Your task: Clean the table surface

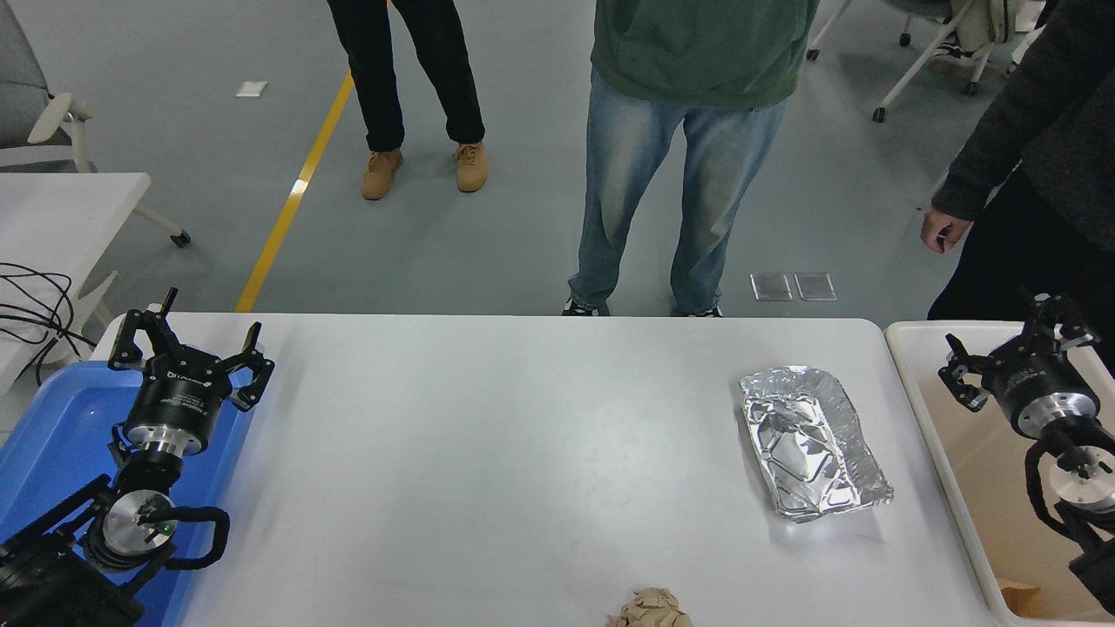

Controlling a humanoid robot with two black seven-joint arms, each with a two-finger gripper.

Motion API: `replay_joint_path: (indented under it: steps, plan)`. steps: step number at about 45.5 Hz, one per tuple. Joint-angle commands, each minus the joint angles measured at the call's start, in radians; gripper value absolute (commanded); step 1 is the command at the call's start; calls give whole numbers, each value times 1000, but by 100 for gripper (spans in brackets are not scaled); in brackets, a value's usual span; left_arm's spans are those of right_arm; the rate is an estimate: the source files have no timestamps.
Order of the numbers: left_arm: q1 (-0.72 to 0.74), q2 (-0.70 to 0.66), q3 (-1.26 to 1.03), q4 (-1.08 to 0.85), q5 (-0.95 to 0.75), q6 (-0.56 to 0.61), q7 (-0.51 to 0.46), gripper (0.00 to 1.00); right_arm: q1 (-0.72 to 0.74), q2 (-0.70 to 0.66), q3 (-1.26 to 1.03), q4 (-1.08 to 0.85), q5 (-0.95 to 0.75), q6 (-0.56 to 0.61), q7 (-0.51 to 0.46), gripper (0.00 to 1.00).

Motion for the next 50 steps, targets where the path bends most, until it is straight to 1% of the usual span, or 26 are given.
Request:
replay_joint_path:
  steps: [1, 8, 14, 32, 50]
  plan:
    - [0, 0, 0, 0, 0, 0, 0, 99, 36, 43, 34, -2, 0, 40, 10, 99]
    - [0, 0, 0, 0, 0, 0, 0, 99, 78, 98, 37, -5, 0, 36, 10, 99]
    - [0, -1, 0, 0, 0, 0, 0, 99, 81, 119, 37, -8, 0, 33, 10, 99]
    - [0, 0, 0, 0, 0, 0, 0, 99, 70, 119, 19, -36, -1, 36, 11, 99]
    - [0, 0, 0, 0, 0, 0, 0, 99, 69, 92, -61, -20, 0, 36, 7, 99]
